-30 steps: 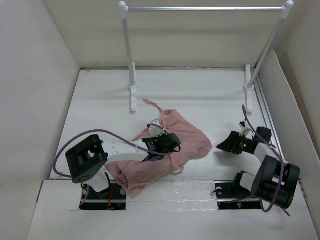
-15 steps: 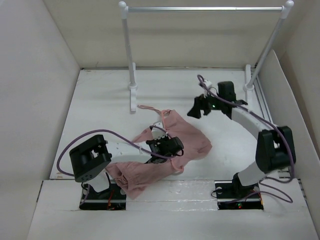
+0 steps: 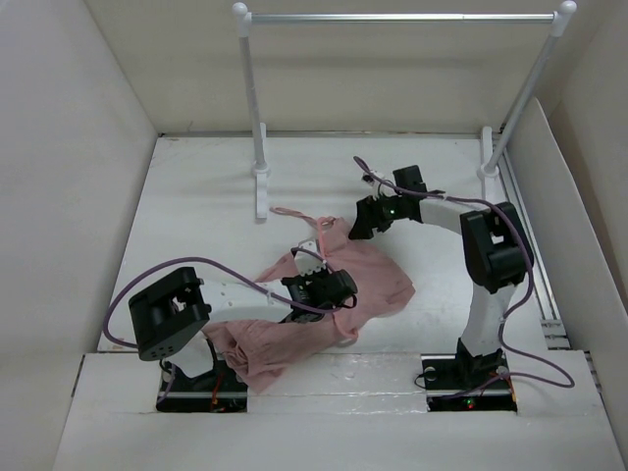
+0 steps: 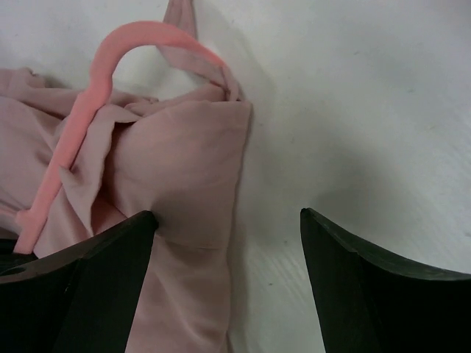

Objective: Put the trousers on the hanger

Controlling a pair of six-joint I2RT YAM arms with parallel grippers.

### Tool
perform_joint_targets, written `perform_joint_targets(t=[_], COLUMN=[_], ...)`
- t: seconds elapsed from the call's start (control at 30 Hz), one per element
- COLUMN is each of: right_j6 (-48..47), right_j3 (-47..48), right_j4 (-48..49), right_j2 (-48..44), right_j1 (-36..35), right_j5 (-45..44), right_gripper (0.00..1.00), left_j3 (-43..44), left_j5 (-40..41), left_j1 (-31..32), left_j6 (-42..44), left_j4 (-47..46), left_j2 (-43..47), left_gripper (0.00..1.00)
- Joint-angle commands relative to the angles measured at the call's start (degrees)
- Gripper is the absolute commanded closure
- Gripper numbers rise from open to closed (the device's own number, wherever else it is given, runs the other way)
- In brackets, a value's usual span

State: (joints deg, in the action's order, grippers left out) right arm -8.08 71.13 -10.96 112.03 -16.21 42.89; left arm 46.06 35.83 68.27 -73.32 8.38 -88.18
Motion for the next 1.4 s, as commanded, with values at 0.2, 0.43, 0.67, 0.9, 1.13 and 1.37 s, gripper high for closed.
perform_joint_targets(t=[0.2, 0.43, 0.67, 0.9, 1.13, 1.37], right_j6=[10.07, 15.36, 22.05, 18.54, 17.13, 14.41], right_j3=[-10.22, -15.57, -25.69, -28.33, -31.05, -30.44], right_j4=[17.19, 22.99, 28.28, 20.28, 18.88, 16.33], right_j2=[-1.72, -3.91, -17.27, -25.1, -26.24, -24.23], right_j1=[-2.6, 0.99, 10.22, 17.87, 23.06, 22.97], right_j5=[8.17, 7.03, 4.13, 0.97, 2.63, 2.55], right_gripper=[0.25, 1.0, 1.0, 1.0, 1.0, 1.0], left_j3=[-0.89, -1.24, -1.42, -2.73, -1.68, 3.51], left_j5=[-0.24, -0.42, 0.73, 0.73, 1.34, 2.48], left_j1=[-0.15, -1.82, -2.88, -3.41, -3.41, -2.79], left_j6=[1.77, 2.13, 4.32, 3.71, 3.53, 11.08], left_j4=[1.9, 2.95, 4.45, 5.24, 5.77, 3.66], left_j2=[0.55, 0.99, 1.96, 2.4, 2.23, 1.08], left_gripper=[1.0, 1.0, 1.0, 1.0, 1.0, 1.0])
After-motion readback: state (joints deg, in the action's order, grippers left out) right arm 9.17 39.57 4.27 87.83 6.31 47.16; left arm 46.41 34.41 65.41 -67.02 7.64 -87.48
